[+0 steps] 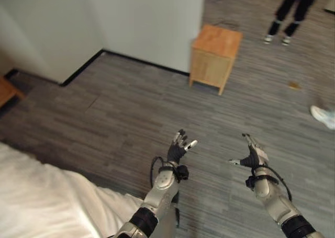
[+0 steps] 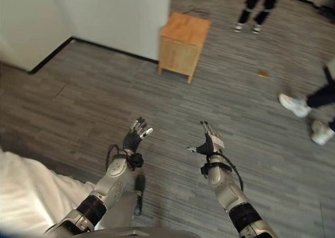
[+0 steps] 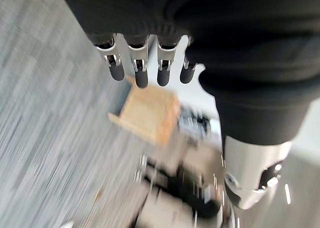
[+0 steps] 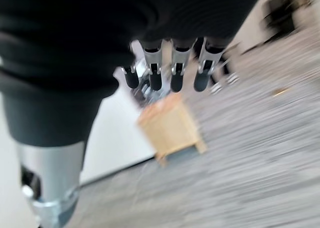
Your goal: Making the bed.
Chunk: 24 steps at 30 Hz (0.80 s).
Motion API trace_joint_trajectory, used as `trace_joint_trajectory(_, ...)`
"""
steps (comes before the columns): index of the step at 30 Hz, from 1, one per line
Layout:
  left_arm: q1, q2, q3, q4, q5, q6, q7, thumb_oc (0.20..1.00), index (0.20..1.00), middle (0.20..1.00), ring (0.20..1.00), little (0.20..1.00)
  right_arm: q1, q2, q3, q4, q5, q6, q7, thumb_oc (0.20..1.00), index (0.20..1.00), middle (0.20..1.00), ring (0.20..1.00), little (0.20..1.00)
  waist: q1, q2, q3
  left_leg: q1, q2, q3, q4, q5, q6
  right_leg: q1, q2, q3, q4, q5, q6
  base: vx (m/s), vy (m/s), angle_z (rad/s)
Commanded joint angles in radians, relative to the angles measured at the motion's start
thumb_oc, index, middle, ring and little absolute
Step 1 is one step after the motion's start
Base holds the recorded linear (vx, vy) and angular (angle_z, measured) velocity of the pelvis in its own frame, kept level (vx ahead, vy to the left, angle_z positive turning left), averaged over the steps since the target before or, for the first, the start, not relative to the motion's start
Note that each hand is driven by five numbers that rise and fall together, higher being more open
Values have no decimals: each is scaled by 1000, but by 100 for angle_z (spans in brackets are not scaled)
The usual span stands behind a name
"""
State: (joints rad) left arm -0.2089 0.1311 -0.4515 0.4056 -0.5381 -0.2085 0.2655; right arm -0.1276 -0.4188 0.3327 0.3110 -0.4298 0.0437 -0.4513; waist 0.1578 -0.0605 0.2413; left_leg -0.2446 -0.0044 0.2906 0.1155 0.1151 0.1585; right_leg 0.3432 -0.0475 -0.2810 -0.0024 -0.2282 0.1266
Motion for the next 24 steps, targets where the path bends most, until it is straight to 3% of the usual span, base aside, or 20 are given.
trace_joint_trajectory(1, -32, 6, -8, -64, -15, -47, -9, 1000, 1000, 1000, 1000, 1000, -73, -17, -60, -32, 15, -27, -8, 1000, 1000, 1000, 1000, 1000, 97, 34, -6, 118, -2, -76, -187, -10, -157, -79, 64, -4, 45, 18, -27, 444, 149, 27)
trace_joint_trajectory(2, -24, 13, -19, -70, -19, -38, -16, 1000, 1000, 1000, 1000, 1000, -67, -15, -66, -33, 10, -29, -5, 1000, 1000, 1000, 1000, 1000, 99, 25, -4, 150, -11, -84, -191, -29, -140, -106, 40, -20, 144, 42, 8, 525, 225, 42)
trace_joint_trajectory(3, -15, 21, -18, -74, -25, -29, -19, 1000, 1000, 1000, 1000, 1000, -65, -18, -68, -45, -2, -21, 18, 1000, 1000, 1000, 1000, 1000, 77, 27, 5, 213, -30, -131, -196, -63, -114, -195, -17, -24, 372, 131, 82, 382, 176, 70)
trace_joint_trajectory(4, -16, 21, -18, -75, -25, -28, -19, 1000, 1000, 1000, 1000, 1000, -65, -19, -68, -45, -2, -21, 18, 1000, 1000, 1000, 1000, 1000, 77, 29, 1, 208, -27, -131, -198, -60, -114, -201, -14, -23, 372, 135, 80, 373, 206, 116)
trace_joint_trajectory(5, -13, 26, -16, -79, -26, -28, -19, 1000, 1000, 1000, 1000, 1000, -65, -20, -74, -63, -6, -23, 29, 1000, 1000, 1000, 1000, 1000, 57, 41, 13, 244, -29, -163, -203, -74, -104, -271, -26, 3, 508, 198, 104, 208, 122, 146)
trace_joint_trajectory(6, -5, 30, -5, -83, -26, -30, -14, 1000, 1000, 1000, 1000, 1000, -61, -25, -79, -84, -13, -27, 36, 1000, 1000, 1000, 1000, 1000, 43, 57, 16, 262, -18, -186, -203, -89, -99, -319, -28, 28, 585, 201, 104, 382, 163, 127)
trace_joint_trajectory(7, -2, 38, 9, -82, -15, -35, -2, 1000, 1000, 1000, 1000, 1000, -61, -33, -83, -112, -21, -35, 39, 1000, 1000, 1000, 1000, 1000, 30, 78, 31, 290, -5, -234, -203, -103, -100, -392, -36, 53, 628, 178, 79, 258, 87, 105)
trace_joint_trajectory(8, -2, 38, 9, -82, -15, -35, -2, 1000, 1000, 1000, 1000, 1000, -61, -34, -83, -113, -21, -35, 39, 1000, 1000, 1000, 1000, 1000, 27, 78, 31, 289, -6, -237, -203, -103, -101, -392, -38, 50, 630, 176, 79, 259, 23, 91)
trace_joint_trajectory(9, -8, 41, 8, -78, -6, -31, -8, 1000, 1000, 1000, 1000, 1000, -60, -39, -88, -130, -15, -45, 43, 1000, 1000, 1000, 1000, 1000, 20, 80, 41, 301, -6, -271, -203, -112, -107, -416, -31, 61, 598, 150, 55, 293, -80, 116)
trace_joint_trajectory(11, -10, 56, 10, -76, 19, -26, -23, 1000, 1000, 1000, 1000, 1000, -55, -53, -102, -172, 7, -69, 47, 1000, 1000, 1000, 1000, 1000, -4, 68, 41, 335, -22, -403, -203, -134, -121, -443, 34, 168, 323, 98, 1, 466, -156, 135)
trace_joint_trajectory(12, -3, 62, 17, -74, 25, -24, -32, 1000, 1000, 1000, 1000, 1000, -49, -55, -108, -184, 18, -75, 47, 1000, 1000, 1000, 1000, 1000, -22, 69, 34, 347, -26, -460, -203, -144, -131, -445, 52, 220, 185, 123, -4, 472, -182, 292)
trace_joint_trajectory(13, -2, 75, 27, -70, 23, -25, -42, 1000, 1000, 1000, 1000, 1000, -38, -63, -115, -203, 19, -74, 57, 1000, 1000, 1000, 1000, 1000, -39, 67, 24, 360, -31, -512, -203, -168, -141, -476, 41, 284, 78, 186, 5, 456, -177, 312)
trace_joint_trajectory(15, 14, 91, 58, -68, 11, -23, -48, 1000, 1000, 1000, 1000, 1000, -29, -66, -109, -219, 20, -74, 71, 1000, 1000, 1000, 1000, 1000, -52, 62, 0, 391, -17, -529, -203, -211, -154, -474, 12, 232, 11, 232, 17, 375, -184, 206)
trace_joint_trajectory(17, 46, 100, 81, -65, 24, -14, -49, 1000, 1000, 1000, 1000, 1000, -25, -58, -100, -218, 14, -72, 84, 1000, 1000, 1000, 1000, 1000, -57, 56, -7, 404, -10, -521, -166, -238, -162, -448, -3, 206, 6, 248, 21, 258, -141, 121)
trace_joint_trajectory(18, 60, 102, 88, -54, 40, -5, -62, 1000, 1000, 1000, 1000, 1000, -13, -58, -89, -224, 22, -82, 101, 1000, 1000, 1000, 1000, 1000, -46, 50, -7, 375, -8, -492, -23, -265, -185, -399, -6, 201, -11, 238, -3, 235, -96, 66)
trace_joint_trajectory(20, 62, 99, 94, -55, 53, -4, -61, 1000, 1000, 1000, 1000, 1000, 5, -65, -96, -219, 45, -100, 95, 1000, 1000, 1000, 1000, 1000, -46, 65, 0, 303, 8, -412, 149, -247, -217, -325, -10, 146, -43, 229, -26, 191, -45, 54)
trace_joint_trajectory(21, 60, 97, 98, -58, 57, -8, -55, 1000, 1000, 1000, 1000, 1000, 13, -71, -101, -213, 60, -102, 90, 1000, 1000, 1000, 1000, 1000, -51, 61, 8, 262, 28, -347, 208, -240, -209, -297, -21, 123, -50, 219, -37, 144, -36, 75)
trace_joint_trajectory(22, 60, 102, 107, -68, 64, -7, -51, 1000, 1000, 1000, 1000, 1000, 24, -72, -111, -197, 77, -101, 86, 1000, 1000, 1000, 1000, 1000, -54, 48, 19, 209, 65, -228, 253, -243, -189, -253, -37, 75, -73, 206, -40, 101, -43, 73)
trace_joint_trajectory(23, 61, 103, 107, -69, 64, -7, -50, 1000, 1000, 1000, 1000, 1000, 24, -71, -111, -196, 78, -101, 86, 1000, 1000, 1000, 1000, 1000, -54, 47, 19, 206, 65, -228, 256, -244, -189, -253, -37, 75, -74, 206, -40, 104, -46, 65)
trace_joint_trajectory(24, 62, 107, 113, -78, 62, -8, -48, 1000, 1000, 1000, 1000, 1000, 35, -70, -120, -193, 88, -100, 84, 1000, 1000, 1000, 1000, 1000, -55, 41, 17, 191, 77, -175, 213, -257, -175, -237, -46, 49, -81, 195, -34, 42, -9, 43)
